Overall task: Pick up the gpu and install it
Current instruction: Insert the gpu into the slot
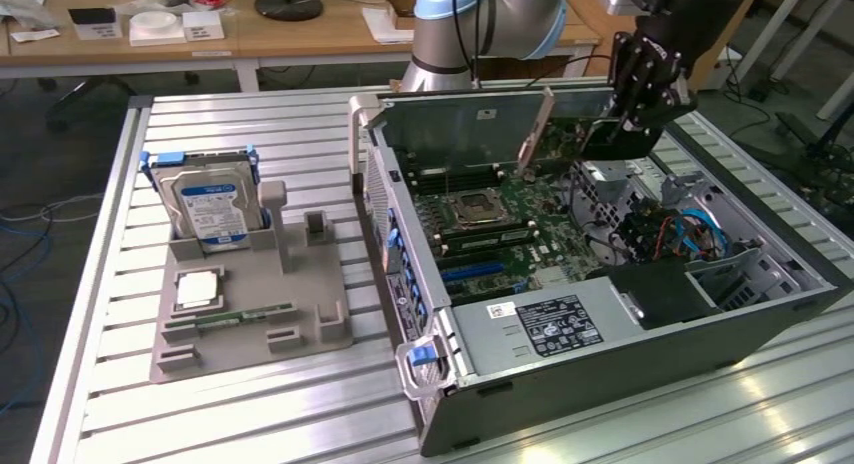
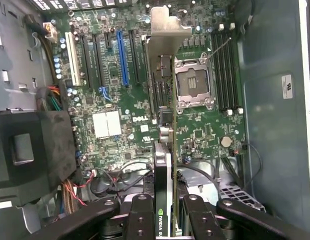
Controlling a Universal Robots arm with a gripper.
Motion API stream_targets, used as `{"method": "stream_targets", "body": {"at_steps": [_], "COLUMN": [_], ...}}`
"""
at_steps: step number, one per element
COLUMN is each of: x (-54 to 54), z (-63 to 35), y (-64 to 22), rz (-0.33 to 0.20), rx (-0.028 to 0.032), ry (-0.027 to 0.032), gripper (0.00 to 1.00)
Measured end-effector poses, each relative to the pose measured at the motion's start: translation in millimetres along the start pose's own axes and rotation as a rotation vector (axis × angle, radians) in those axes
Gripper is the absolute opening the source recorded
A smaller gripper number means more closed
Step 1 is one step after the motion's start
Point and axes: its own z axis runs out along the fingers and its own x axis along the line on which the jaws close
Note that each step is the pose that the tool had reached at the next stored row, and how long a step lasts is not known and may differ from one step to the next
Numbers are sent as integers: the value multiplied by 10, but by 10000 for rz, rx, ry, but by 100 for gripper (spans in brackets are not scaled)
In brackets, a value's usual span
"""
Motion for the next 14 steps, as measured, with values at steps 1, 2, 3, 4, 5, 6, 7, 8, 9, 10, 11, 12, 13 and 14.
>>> {"method": "stream_targets", "body": {"at_steps": [1, 2, 3, 4, 5, 6, 7, 8, 9, 10, 11, 12, 13, 14], "x": [4, 10, 13, 15, 18, 20, 21, 21, 22, 22, 22, 22, 22, 23], "z": [2, 5, 7, 8, 11, 14, 16, 17, 17, 18, 18, 19, 22, 26], "y": [5, 10, 15, 20, 23, 26, 29, 30, 31, 31, 31, 31, 32, 36], "rz": [-51, -114, -180, -257, -344, -441, -542, -637, -687, -698, -699, -703, -723, -758], "rx": [-1, -5, -11, -17, -24, -32, -41, -48, -52, -53, -54, -54, -54, -44], "ry": [-4, -5, -5, -3, -3, -5, -5, -4, -3, -4, -4, -5, -7, -11], "gripper": [27, 27, 27, 27, 27, 27, 27, 27, 27, 27, 27, 27, 27, 27]}}
